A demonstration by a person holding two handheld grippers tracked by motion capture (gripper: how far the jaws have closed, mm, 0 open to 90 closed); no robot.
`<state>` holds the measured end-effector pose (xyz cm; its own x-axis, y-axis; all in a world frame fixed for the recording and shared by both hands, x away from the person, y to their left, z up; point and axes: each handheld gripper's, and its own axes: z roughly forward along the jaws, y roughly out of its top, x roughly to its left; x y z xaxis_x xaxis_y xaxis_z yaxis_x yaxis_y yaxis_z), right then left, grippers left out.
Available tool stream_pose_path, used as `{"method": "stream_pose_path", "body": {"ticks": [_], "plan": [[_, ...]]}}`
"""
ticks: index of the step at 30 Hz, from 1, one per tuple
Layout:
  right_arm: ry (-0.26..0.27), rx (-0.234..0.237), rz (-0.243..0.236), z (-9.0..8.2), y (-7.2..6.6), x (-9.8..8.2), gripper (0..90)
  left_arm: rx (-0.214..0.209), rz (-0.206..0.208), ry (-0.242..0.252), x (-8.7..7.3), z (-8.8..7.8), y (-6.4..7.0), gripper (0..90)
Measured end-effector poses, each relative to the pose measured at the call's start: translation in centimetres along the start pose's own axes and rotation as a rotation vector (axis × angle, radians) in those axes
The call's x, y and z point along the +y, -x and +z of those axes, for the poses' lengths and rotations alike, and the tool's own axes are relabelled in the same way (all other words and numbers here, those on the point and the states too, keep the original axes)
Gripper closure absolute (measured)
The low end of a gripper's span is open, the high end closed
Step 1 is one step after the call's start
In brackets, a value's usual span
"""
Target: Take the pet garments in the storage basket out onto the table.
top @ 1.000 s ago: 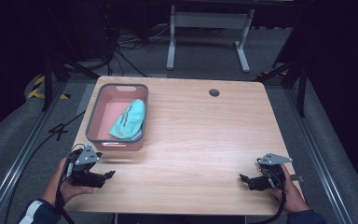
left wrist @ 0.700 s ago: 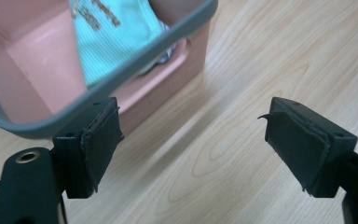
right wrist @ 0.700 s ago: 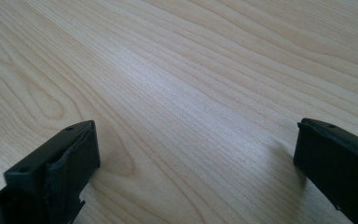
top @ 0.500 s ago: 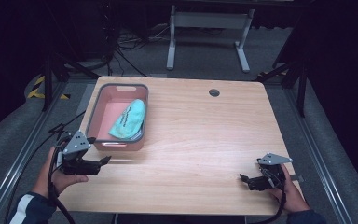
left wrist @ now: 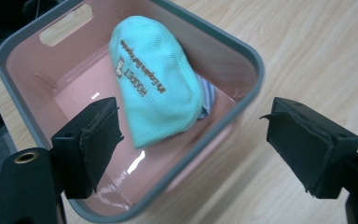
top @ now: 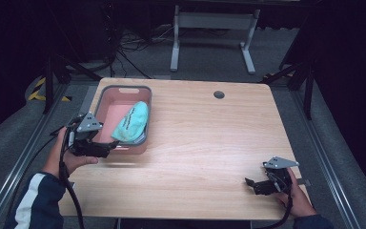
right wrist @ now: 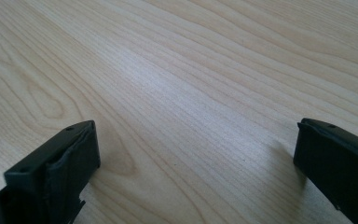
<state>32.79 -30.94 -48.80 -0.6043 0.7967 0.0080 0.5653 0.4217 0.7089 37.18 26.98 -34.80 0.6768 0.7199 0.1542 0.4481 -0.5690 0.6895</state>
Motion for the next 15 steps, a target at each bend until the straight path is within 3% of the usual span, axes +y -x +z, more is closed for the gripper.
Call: {"method": "stream_pose_path", "body": {"ticks": [2, 8, 15], "plan": [[0.0, 0.0, 0.0, 0.0, 0.0, 0.0, 0.4, -0.008, -0.029, -0.024, 0.7, 0.9, -0.8, 16.0], [0.0, 0.0, 0.0, 0.0, 0.0, 0.0, 0.4, -0.002, -0.031, -0.061, 2.1, 2.4, -1.6, 15.9], [0.0, 0.0, 0.0, 0.0, 0.0, 0.0, 0.4, -0.004, -0.006, -0.163, 4.2, 6.1, -2.2, 17.4]]}}
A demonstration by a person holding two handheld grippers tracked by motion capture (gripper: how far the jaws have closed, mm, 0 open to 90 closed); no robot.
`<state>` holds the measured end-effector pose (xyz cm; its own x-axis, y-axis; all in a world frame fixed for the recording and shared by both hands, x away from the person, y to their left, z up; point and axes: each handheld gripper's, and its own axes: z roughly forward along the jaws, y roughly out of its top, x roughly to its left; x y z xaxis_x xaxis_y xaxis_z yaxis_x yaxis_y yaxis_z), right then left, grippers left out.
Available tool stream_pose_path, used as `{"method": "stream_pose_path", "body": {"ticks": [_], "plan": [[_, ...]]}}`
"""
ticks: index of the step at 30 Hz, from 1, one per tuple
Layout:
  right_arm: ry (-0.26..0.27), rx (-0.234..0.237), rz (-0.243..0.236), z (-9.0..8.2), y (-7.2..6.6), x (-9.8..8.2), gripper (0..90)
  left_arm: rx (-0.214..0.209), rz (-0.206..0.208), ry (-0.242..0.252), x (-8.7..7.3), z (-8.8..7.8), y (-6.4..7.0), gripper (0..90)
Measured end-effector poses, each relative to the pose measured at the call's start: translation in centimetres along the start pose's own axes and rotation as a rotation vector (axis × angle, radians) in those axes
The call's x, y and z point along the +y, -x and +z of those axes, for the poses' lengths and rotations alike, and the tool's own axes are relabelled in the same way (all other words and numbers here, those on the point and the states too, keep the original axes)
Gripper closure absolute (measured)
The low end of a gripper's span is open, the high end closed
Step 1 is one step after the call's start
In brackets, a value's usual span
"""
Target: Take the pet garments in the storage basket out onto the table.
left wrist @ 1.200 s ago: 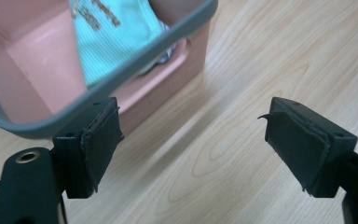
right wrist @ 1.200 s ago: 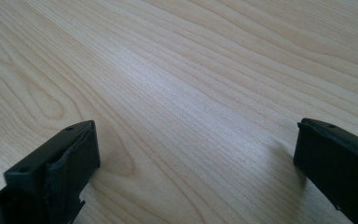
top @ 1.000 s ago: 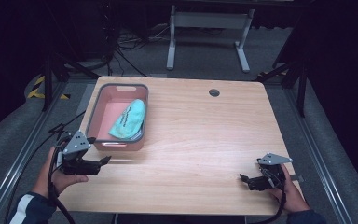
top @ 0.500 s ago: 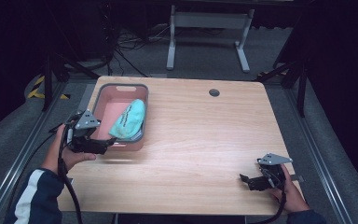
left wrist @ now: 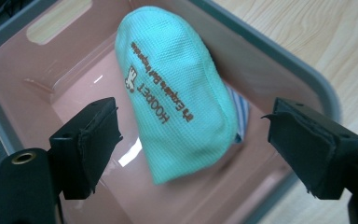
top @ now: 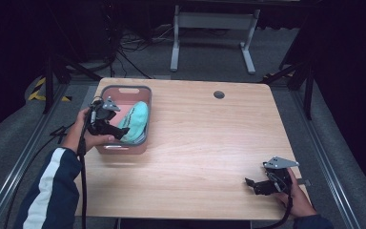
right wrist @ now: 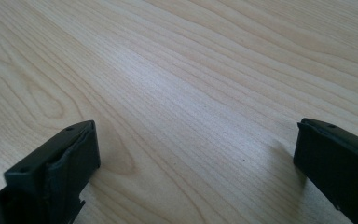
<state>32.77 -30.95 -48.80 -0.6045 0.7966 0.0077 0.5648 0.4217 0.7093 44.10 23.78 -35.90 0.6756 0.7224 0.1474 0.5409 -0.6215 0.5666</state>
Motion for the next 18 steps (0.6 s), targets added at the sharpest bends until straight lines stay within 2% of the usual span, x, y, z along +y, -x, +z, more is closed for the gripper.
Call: {"method": "stream_pose_path", "body": {"ticks": [1, 5, 7, 9, 12, 15, 18], "plan": [[0.0, 0.0, 0.0, 0.0, 0.0, 0.0, 0.4, 0.0, 0.0, 0.0, 0.0, 0.0, 0.0, 17.6], [0.0, 0.0, 0.0, 0.0, 0.0, 0.0, 0.4, -0.01, -0.002, -0.053, 1.3, 2.0, -0.5, 18.7], [0.0, 0.0, 0.001, 0.0, 0.0, 0.0, 0.4, -0.008, -0.007, -0.053, 1.5, 2.4, -0.5, 18.8], [0.0, 0.0, 0.0, 0.0, 0.0, 0.0, 0.4, -0.016, -0.004, -0.099, 1.9, 3.4, -0.7, 19.3], [0.0, 0.0, 0.0, 0.0, 0.0, 0.0, 0.4, -0.015, -0.002, -0.137, 2.2, 4.4, -0.8, 19.3], [0.0, 0.0, 0.0, 0.0, 0.0, 0.0, 0.4, -0.03, -0.02, -0.158, 2.5, 5.5, -1.2, 18.6], [0.0, 0.0, 0.0, 0.0, 0.0, 0.0, 0.4, -0.025, -0.027, -0.219, 2.5, 6.9, -1.6, 17.5]]}}
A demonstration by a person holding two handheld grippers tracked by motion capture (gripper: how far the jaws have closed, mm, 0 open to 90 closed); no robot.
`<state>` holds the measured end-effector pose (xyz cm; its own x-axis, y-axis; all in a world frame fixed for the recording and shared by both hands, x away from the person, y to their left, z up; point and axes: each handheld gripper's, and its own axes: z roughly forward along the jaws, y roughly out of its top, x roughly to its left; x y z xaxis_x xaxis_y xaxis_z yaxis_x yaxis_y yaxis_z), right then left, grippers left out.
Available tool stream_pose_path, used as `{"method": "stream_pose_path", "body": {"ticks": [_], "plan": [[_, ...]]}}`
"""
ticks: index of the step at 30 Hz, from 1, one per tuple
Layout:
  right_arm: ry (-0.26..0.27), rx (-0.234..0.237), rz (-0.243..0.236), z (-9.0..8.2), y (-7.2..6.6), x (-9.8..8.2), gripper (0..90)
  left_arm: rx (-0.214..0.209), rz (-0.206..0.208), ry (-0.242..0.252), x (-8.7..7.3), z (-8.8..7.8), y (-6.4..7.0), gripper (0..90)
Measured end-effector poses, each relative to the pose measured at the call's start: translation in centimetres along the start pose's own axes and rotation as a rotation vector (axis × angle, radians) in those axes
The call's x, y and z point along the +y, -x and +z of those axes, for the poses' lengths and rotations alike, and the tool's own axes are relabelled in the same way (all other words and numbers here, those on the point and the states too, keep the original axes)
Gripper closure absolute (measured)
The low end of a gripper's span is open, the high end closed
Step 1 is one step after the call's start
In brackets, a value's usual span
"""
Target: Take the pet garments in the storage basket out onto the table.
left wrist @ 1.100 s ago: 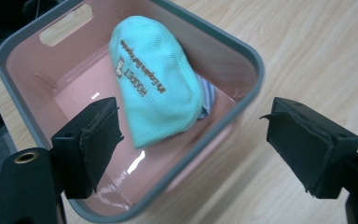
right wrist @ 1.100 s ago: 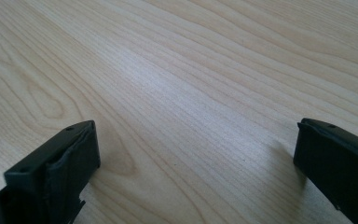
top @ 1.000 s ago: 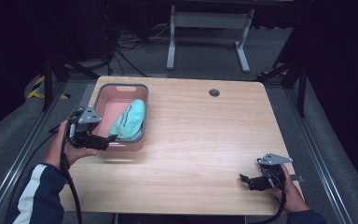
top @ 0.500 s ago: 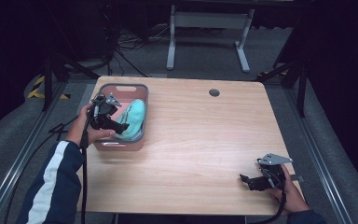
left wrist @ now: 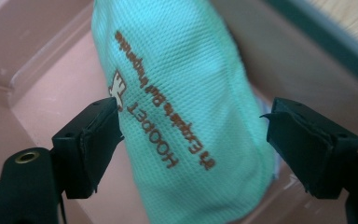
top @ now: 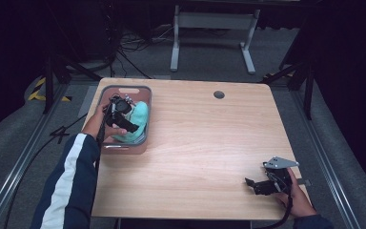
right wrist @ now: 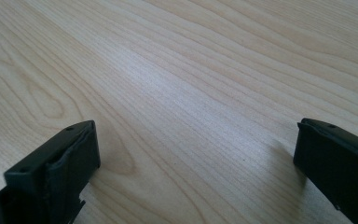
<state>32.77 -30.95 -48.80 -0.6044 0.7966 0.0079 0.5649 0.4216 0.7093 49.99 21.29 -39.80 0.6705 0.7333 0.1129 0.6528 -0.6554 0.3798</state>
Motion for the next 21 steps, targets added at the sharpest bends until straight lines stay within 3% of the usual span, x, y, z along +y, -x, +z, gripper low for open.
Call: {"method": "stream_pose_path", "body": {"ticks": [2, 11, 12, 16, 17, 18, 21], "plan": [[0.0, 0.0, 0.0, 0.0, 0.0, 0.0, 0.4, 0.004, -0.011, -0.038, 0.2, 0.9, -0.3, 16.7], [0.0, 0.0, 0.0, 0.0, 0.0, 0.0, 0.4, -0.023, -0.07, -0.112, 0.4, 3.5, -1.2, 15.1], [0.0, 0.0, 0.0, 0.0, 0.0, 0.0, 0.4, -0.034, -0.097, -0.127, 0.3, 4.1, -1.4, 15.1], [0.0, 0.0, 0.0, 0.0, 0.0, 0.0, 0.4, -0.07, -0.143, -0.147, 0.0, 4.7, -1.9, 15.5], [0.0, 0.0, 0.0, 0.0, 0.0, 0.0, 0.4, -0.07, -0.143, -0.147, 0.0, 4.7, -1.9, 17.4], [0.0, 0.0, 0.0, 0.0, 0.0, 0.0, 0.4, -0.113, -0.145, -0.151, 0.0, 4.6, -2.0, 23.6], [0.0, 0.0, 0.0, 0.0, 0.0, 0.0, 0.4, -0.128, -0.134, -0.154, 0.1, 4.5, -1.9, 30.0]]}}
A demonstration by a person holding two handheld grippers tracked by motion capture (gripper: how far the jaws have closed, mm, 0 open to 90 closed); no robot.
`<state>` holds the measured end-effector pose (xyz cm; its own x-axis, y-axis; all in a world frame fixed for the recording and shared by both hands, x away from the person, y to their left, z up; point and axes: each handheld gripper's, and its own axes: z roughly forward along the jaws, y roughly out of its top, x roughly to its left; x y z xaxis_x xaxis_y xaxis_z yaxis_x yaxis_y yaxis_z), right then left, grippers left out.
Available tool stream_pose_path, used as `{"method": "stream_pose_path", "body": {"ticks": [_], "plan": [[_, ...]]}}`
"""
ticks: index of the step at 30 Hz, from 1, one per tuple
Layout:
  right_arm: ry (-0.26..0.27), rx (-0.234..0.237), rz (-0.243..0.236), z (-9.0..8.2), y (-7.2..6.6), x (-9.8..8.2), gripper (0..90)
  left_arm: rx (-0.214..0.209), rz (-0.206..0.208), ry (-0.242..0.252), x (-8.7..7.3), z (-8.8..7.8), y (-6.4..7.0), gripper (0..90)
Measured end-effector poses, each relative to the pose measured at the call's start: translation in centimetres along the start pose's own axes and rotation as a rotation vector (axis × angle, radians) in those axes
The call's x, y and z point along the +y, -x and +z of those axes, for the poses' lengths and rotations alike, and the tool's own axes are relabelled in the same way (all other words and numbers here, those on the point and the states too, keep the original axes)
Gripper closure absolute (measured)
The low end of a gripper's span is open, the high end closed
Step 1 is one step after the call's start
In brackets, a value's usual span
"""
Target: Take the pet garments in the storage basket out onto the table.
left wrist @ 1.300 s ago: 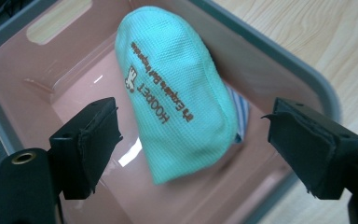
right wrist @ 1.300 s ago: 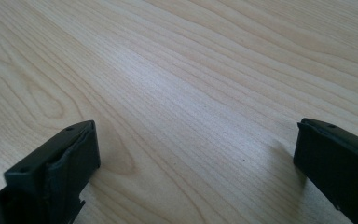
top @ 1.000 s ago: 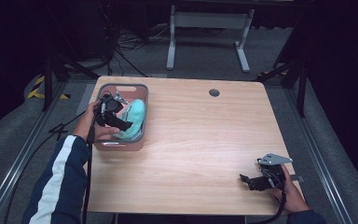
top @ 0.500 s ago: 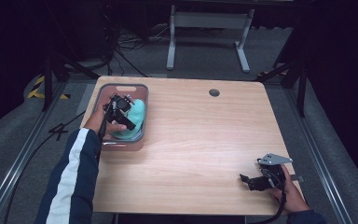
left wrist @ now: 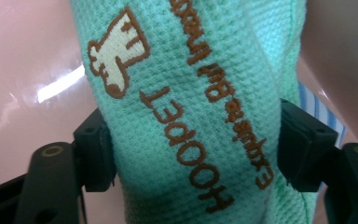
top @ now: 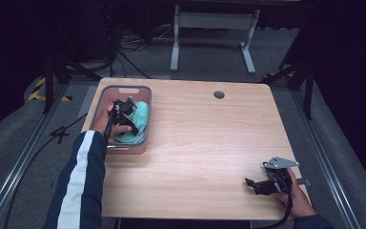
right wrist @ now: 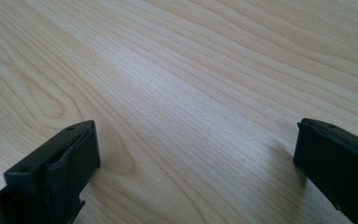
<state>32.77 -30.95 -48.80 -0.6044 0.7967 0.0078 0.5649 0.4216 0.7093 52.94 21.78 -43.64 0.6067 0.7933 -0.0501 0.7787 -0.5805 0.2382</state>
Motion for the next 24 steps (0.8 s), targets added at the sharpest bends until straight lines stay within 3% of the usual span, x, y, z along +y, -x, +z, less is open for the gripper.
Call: {"method": "stream_pose_path", "body": {"ticks": [4, 5, 8, 13, 15, 19, 22, 24], "plan": [[0.0, 0.0, 0.0, 0.0, 0.0, 0.0, 0.4, -0.025, 0.035, -0.006, 0.1, -0.3, 0.1, 50.8], [0.0, 0.0, 0.0, 0.0, 0.0, 0.0, 0.4, -0.033, 0.027, -0.004, 0.1, -0.3, 0.2, 55.4], [0.0, 0.0, 0.0, 0.0, 0.0, 0.0, 0.4, -0.037, 0.043, -0.004, 0.1, -0.4, 0.3, 60.6], [0.0, 0.0, 0.0, 0.0, 0.0, 0.0, 0.4, 0.037, 0.066, 0.003, 0.1, -0.9, 0.6, 69.3], [0.0, 0.0, 0.0, 0.0, 0.0, 0.0, 0.4, 0.068, 0.062, 0.019, 0.0, -1.4, 0.6, 70.8], [0.0, 0.0, 0.0, 0.0, 0.0, 0.0, 0.4, 0.074, 0.048, 0.085, -0.5, -2.5, 0.6, 71.9], [0.0, 0.0, 0.0, 0.0, 0.0, 0.0, 0.4, 0.045, 0.043, 0.152, -1.3, -3.7, 0.3, 72.1], [0.0, 0.0, 0.0, 0.0, 0.0, 0.0, 0.4, 0.049, 0.035, 0.192, -1.7, -4.5, 0.3, 72.3]]}}
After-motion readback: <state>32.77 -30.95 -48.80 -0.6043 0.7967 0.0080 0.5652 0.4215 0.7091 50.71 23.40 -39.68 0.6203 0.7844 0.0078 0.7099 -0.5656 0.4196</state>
